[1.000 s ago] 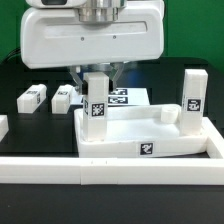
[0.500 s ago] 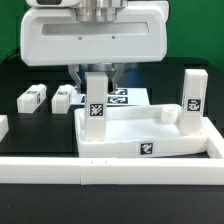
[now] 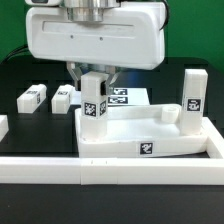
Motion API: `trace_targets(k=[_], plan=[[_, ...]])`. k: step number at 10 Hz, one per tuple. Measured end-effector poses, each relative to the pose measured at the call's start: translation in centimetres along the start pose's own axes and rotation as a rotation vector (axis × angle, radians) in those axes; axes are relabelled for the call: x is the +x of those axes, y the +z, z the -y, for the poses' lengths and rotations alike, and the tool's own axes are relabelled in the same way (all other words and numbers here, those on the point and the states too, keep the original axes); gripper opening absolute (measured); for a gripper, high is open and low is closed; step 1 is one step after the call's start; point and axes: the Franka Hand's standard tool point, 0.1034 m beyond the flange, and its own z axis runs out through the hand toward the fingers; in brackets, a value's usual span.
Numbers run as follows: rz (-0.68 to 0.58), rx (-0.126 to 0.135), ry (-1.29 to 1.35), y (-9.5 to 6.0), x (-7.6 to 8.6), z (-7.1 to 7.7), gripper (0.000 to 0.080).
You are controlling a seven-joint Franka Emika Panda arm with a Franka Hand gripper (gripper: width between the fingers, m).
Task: Assemble desk
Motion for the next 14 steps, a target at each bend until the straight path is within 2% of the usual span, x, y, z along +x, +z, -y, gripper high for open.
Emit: trace_targets(k=[3,5,8,9,10,11,14], plan=[[-0.001,0.002,0.193,0.0,0.02,0.05,0.0287],[0.0,0.019,0.455,0.02,0.03,0.14,0.0287],[0.001,0.021,0.469,0.06,0.04,0.1,0.0309],[0.001,0.021,0.436,0.08,0.05,0.08,0.0487],[0.002,0.02,0.416,0.08,0.08,0.03,0.0487],[-0.002,0.017,0.341,0.06,0.11,0.02,0.0614],[-0.006,0.016,0.042,0.0,0.24,0.0,0.0648]])
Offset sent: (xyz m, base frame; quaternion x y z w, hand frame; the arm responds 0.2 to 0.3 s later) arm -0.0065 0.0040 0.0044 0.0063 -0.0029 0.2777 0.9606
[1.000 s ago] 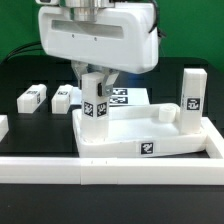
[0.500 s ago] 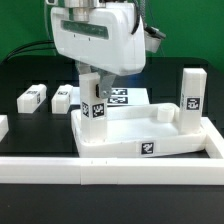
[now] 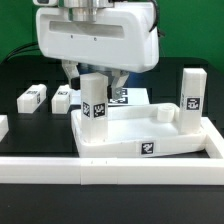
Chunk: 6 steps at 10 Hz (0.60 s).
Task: Assemble desk
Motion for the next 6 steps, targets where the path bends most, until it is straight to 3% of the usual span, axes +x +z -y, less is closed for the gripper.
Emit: trace_targets(k=[6], plan=[[0.002,-0.005,-0.527,0.16,-0.18,0.25,0.0649]])
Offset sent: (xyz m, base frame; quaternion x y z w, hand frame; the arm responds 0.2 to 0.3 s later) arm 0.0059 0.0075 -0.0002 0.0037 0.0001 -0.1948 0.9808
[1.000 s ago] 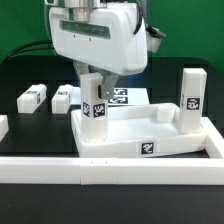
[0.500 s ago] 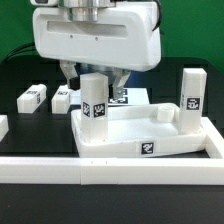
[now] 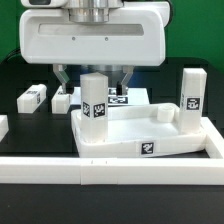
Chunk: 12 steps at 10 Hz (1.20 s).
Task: Assemble desk
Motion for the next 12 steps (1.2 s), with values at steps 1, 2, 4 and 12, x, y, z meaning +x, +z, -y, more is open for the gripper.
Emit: trace_targets(k=[1,2,4,12], plan=[[0.0,0.0,-0.07,0.02,-0.01,0.02,0.0649],[0.001,0.0,-0.144,0.02,-0.01,-0.06,0.0649],[0.001,-0.001,-0.271,0.05,-0.03,-0.2,0.0649],[0.007,-0.011,-0.449,0.11,-0.07,-0.4,0.0287]])
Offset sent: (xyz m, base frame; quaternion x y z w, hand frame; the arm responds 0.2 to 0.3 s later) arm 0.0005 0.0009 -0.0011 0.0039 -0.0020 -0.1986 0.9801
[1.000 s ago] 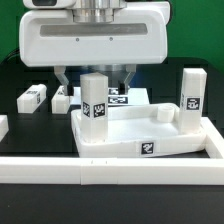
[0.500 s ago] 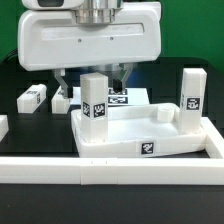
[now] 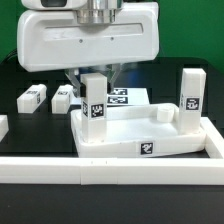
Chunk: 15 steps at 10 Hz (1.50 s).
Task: Assemble desk
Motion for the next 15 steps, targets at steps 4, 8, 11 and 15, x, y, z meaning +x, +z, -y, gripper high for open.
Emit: trace_targets(k=[4,8,11,15], plan=[[-0.004,0.011,0.367,0.01,-0.12,-0.18,0.0287],[-0.006,0.004,0.654,0.02,0.12,-0.2,0.0287],[-0.006,0.003,0.775,-0.01,-0.1,-0.64,0.0288],[-0.006,0.004,0.775,-0.11,-0.07,-0.53,0.0636]])
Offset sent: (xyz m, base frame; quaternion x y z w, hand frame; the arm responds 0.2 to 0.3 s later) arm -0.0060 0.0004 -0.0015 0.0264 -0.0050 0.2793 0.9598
